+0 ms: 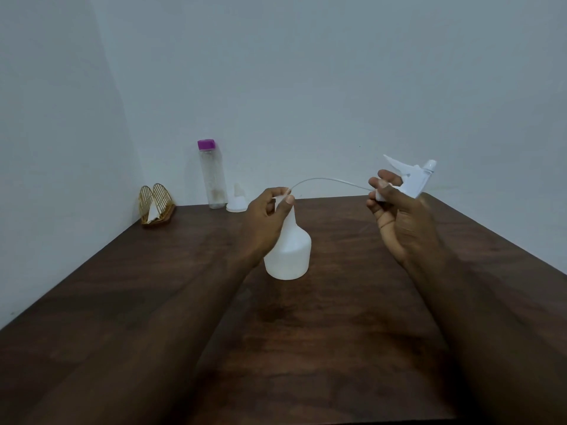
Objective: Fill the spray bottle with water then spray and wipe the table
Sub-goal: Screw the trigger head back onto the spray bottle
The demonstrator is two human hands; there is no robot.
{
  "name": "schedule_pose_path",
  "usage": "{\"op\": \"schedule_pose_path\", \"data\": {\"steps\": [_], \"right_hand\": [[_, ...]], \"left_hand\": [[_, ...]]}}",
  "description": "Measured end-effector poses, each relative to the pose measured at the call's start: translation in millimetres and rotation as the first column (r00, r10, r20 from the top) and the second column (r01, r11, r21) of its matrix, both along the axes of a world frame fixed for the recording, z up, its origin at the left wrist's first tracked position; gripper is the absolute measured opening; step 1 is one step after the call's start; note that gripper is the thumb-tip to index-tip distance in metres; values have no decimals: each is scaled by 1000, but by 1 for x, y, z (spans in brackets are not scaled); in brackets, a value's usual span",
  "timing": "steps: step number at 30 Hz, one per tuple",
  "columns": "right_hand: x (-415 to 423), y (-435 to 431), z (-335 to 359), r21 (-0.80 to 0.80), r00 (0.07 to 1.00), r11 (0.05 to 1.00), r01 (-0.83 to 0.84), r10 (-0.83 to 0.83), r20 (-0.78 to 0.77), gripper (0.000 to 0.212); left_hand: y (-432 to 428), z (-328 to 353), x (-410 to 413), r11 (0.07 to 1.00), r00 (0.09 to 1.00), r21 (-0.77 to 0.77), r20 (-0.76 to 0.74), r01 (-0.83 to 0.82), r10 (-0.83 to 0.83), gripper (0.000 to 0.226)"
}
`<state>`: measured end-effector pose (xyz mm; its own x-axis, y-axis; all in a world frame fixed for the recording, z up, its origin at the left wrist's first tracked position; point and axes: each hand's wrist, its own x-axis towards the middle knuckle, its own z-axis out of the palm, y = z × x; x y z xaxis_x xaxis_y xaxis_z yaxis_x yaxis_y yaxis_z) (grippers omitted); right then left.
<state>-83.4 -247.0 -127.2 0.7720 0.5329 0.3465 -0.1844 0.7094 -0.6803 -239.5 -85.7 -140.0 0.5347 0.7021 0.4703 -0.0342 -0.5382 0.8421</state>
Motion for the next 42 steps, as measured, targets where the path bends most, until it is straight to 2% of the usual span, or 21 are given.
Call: {"op": "schedule_pose_path", "data": {"steps": [3, 6, 8, 12, 18, 24, 27, 30, 32, 34, 42], "right_hand": [[-7, 0, 1, -5, 995, 998, -66, 66, 81, 30], [-16, -1, 5, -52, 983, 998, -43, 52, 179, 30], [-20, -2, 10, -40, 982, 999, -21, 28, 186, 37], [-20, 6, 23, -74, 969, 997, 34, -14, 247, 20], [-36, 28, 57, -97, 934, 985, -141, 165, 316, 10], [-46, 54, 70, -219, 883, 971, 92, 22, 470, 21], [-49, 62, 69, -317, 843, 932, 176, 23, 538, 21], [-51, 67, 62, -373, 823, 911, 175, 73, 563, 25], [-52, 70, 56, -409, 788, 888, 208, 96, 609, 27], [-54, 72, 49, -435, 751, 866, 247, 112, 651, 27], [-58, 84, 24, -481, 729, 855, 196, 201, 654, 29]], "left_hand": [[-2, -10, 0, 1000, 999, 16, 34, 7, -8, 28], [-5, -18, -1, 997, 999, 83, 52, 11, -16, 34], [-5, -22, 0, 994, 997, 108, 81, -12, 3, 34], [-5, -26, 4, 996, 997, 91, 80, -16, 9, 36], [1, -28, 2, 995, 1000, 100, 23, -18, 16, 43], [2, -30, 1, 994, 999, 110, 51, -20, 15, 36], [2, -33, 1, 993, 997, 118, 80, -12, 3, 38], [0, -31, 0, 996, 998, 93, 61, -17, 11, 51], [-1, -29, -2, 998, 999, 45, 37, -37, 36, 65], [0, -30, -5, 999, 999, 1, 15, -39, 39, 71], [0, -37, -10, 1000, 1000, -29, -20, -13, 12, 50]]}}
